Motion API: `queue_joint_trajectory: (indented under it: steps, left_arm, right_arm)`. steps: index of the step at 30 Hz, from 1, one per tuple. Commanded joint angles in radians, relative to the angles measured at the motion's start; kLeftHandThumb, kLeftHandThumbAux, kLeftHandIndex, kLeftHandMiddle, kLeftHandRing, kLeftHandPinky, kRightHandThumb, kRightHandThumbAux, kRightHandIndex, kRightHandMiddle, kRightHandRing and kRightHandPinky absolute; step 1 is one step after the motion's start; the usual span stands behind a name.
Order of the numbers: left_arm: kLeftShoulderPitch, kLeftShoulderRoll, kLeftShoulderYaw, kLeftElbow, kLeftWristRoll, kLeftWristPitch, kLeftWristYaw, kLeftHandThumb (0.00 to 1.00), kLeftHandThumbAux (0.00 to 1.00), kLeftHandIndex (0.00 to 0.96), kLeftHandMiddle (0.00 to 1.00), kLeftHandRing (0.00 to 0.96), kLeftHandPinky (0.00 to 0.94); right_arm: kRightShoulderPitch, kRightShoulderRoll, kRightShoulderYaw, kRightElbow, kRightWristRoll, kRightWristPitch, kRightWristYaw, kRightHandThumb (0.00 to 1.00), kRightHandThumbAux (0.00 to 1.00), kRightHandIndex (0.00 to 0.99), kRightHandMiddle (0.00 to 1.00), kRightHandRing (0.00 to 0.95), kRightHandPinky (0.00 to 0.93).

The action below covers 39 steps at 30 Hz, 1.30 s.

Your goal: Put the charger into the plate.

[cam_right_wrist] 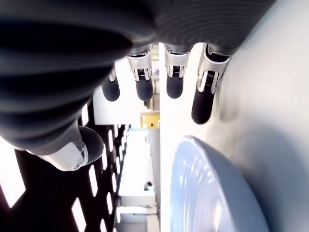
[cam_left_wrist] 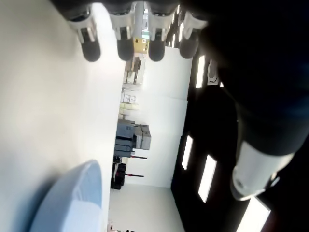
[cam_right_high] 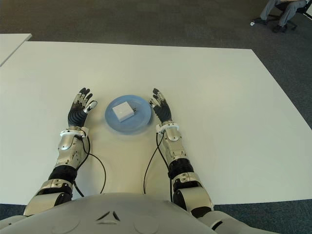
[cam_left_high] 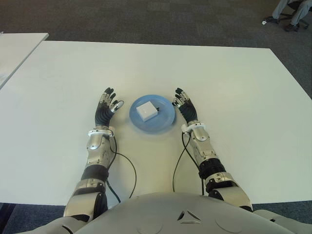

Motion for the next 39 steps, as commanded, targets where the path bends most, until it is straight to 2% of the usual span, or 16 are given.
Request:
queue_joint_trajectory:
  steps: [1,14,21,39]
  left_arm:
    - [0.036,-0.024,0.008,0.068,0.002,0.022,-0.009,0.000,0.680,0.016,0.061,0.040,0.037]
    - [0.066,-0.025,-0.033,0.107,0.118,-0.012,0.048,0.000,0.639,0.008,0.059,0.031,0.017]
    - [0.087,-0.027,-0.066,0.102,0.184,-0.002,0.082,0.000,0.608,0.006,0.054,0.026,0.006]
    - [0.093,-0.007,-0.124,0.106,0.263,0.018,0.104,0.000,0.566,0.000,0.050,0.025,0.000]
  right_arm:
    - [0.039,0.002,-0.018,0.015,-0.008,0.007,-0.039,0.000,0.546,0.000,0.000,0.000,0.000]
    - [0.074,0.004,-0.030,-0.013,-0.026,-0.017,-0.120,0.003,0.541,0.000,0.000,0.000,0.000]
    - [0.088,-0.004,-0.033,-0.027,-0.022,-0.019,-0.117,0.000,0.549,0.000,0.000,0.000,0.000]
    - [0.103,-0.030,-0.039,-0.049,-0.023,-0.016,-0.098,0.000,0.560,0.000,0.000,0.000,0.000]
